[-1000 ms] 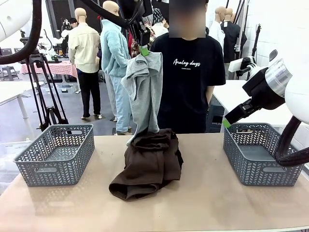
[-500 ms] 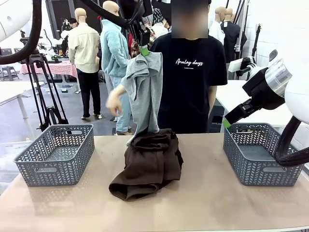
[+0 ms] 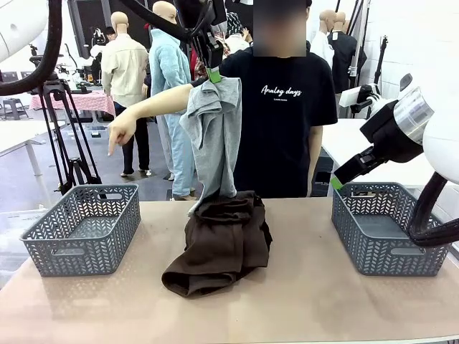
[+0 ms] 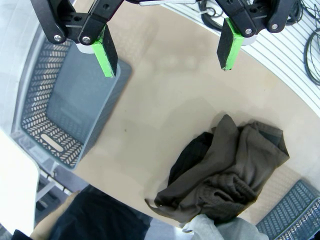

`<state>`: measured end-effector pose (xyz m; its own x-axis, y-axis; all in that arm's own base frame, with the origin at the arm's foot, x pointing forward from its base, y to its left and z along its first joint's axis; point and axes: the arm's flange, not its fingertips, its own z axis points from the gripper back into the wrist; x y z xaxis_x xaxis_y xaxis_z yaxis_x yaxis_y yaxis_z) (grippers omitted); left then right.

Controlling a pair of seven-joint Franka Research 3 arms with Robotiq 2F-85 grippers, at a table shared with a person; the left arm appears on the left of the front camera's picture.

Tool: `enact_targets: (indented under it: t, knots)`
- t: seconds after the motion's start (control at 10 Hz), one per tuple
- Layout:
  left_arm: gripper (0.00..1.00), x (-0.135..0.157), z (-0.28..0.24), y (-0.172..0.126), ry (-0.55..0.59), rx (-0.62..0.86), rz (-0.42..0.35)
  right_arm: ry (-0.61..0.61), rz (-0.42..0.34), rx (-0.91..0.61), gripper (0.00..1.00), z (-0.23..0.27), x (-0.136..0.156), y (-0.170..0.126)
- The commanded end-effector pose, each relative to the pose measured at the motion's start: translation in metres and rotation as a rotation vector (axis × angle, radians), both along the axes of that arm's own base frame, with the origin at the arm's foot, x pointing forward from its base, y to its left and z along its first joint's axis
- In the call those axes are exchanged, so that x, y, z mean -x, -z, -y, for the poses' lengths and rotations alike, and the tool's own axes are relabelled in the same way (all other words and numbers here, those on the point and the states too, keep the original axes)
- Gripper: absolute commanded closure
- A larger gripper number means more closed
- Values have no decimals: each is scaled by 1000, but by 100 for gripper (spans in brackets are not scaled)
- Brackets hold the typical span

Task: Sort the tops and bottoms.
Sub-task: Sort the clothes according to human instructions.

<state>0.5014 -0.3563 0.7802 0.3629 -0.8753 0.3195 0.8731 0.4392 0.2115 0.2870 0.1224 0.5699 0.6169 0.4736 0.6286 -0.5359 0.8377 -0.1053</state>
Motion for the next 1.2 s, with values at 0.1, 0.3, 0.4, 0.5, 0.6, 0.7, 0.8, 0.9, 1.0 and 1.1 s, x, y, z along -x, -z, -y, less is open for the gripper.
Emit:
enact_targets:
  t: [0.1, 0.3, 0.4, 0.5, 0.6, 0.7, 0.8, 0.9, 1.0, 1.1]
  knots:
    - [100, 4, -3, -2, -12, -12, 6, 0, -2, 1, 0, 0, 0, 1]
    - [100, 4, -3, -2, -12, -12, 6, 0, -2, 1, 0, 0, 0, 1]
    - [100, 4, -3, -2, -12, -12, 6, 0, -2, 1, 0, 0, 0, 1]
    - [100, 4, -3, -2, -12, -12, 6, 0, -2, 1, 0, 0, 0, 1]
    - [100, 0, 0, 0, 0, 0, 0, 0, -2, 1, 0, 0, 0, 1]
    - [100, -7, -26, -13, -49, -12, 47, 0, -2, 1, 0, 0, 0, 1]
    - [100, -11, -54, -31, -103, -36, 87, 0, -2, 1, 0, 0, 0, 1]
    - [100, -12, -77, -45, -148, -64, 129, 0, -2, 1, 0, 0, 0, 1]
    - [100, -11, -99, -59, -180, -82, 157, 0, -2, 1, 0, 0, 0, 1]
    - [100, -12, -123, -69, -251, -118, 206, 0, -2, 1, 0, 0, 0, 1]
